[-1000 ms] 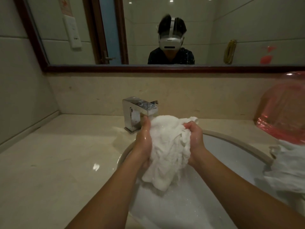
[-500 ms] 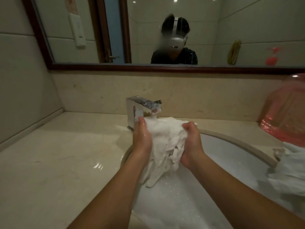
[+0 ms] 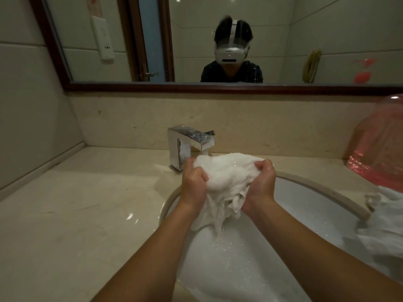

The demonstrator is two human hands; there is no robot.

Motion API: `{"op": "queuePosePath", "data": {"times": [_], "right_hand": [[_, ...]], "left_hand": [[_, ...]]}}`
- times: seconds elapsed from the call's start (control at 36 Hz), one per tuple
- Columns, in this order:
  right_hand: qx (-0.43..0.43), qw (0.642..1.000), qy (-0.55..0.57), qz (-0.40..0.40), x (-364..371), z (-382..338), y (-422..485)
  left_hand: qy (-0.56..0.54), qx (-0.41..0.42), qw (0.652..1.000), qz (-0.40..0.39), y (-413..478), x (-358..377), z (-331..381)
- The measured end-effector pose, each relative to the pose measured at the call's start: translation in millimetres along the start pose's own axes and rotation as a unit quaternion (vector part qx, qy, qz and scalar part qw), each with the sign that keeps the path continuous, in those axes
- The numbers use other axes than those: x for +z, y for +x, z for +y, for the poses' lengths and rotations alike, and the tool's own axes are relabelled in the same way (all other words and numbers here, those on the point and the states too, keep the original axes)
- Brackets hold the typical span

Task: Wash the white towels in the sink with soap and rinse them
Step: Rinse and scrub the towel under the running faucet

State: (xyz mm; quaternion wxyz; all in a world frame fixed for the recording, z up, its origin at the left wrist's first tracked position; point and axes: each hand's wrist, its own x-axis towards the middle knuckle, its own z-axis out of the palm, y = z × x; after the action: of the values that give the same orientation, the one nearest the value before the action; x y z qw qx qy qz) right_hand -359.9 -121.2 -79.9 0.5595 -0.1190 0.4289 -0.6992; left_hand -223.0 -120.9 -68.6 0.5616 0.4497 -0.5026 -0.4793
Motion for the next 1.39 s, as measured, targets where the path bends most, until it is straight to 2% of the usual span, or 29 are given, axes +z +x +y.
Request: {"op": "queuePosePath", "data": {"times": [0.31,0.44,0.53,0.69,0.86,1.0,1.17,1.33,1.39], "right_hand": [[0.021,1.0,-0.013,-0.005,3.7,-2.4,-13.8],[0.01,0.999,-0.034,-0.017,5.2,0.1,-14.3],[-0.006,0.995,-0.072,-0.066,8.7,-0.6,-15.9],[-0.005,0.963,-0.196,-0.186,6.1,-1.1,-20.4],[-0.012,0.963,-0.22,-0.156,7.7,4.7,-23.4],[-0.012,0.972,-0.184,-0.143,9.8,6.2,-18.5],[0.007,0.989,-0.127,-0.069,9.0,2.2,-2.1],[-0.034,0.979,-0.157,-0.122,12.0,1.8,-8.1],[-0.032,0.973,-0.167,-0.156,14.3,4.4,-10.4]], "left_hand": [[-0.053,0.015,0.998,0.032,-3.1,2.9,4.2],[-0.012,0.02,1.0,0.009,3.7,-0.2,-2.9],[0.017,0.017,0.999,0.043,7.0,0.0,-8.0],[-0.024,-0.054,0.992,0.108,9.6,-4.2,0.3],[-0.026,-0.145,0.98,0.136,12.3,-6.3,1.4],[-0.074,-0.22,0.967,0.105,13.5,-5.6,2.2],[-0.078,-0.279,0.957,0.032,5.9,1.5,9.0],[-0.037,-0.249,0.968,0.019,17.9,6.1,-10.6],[-0.056,-0.256,0.965,0.015,13.0,3.7,-1.7]]}}
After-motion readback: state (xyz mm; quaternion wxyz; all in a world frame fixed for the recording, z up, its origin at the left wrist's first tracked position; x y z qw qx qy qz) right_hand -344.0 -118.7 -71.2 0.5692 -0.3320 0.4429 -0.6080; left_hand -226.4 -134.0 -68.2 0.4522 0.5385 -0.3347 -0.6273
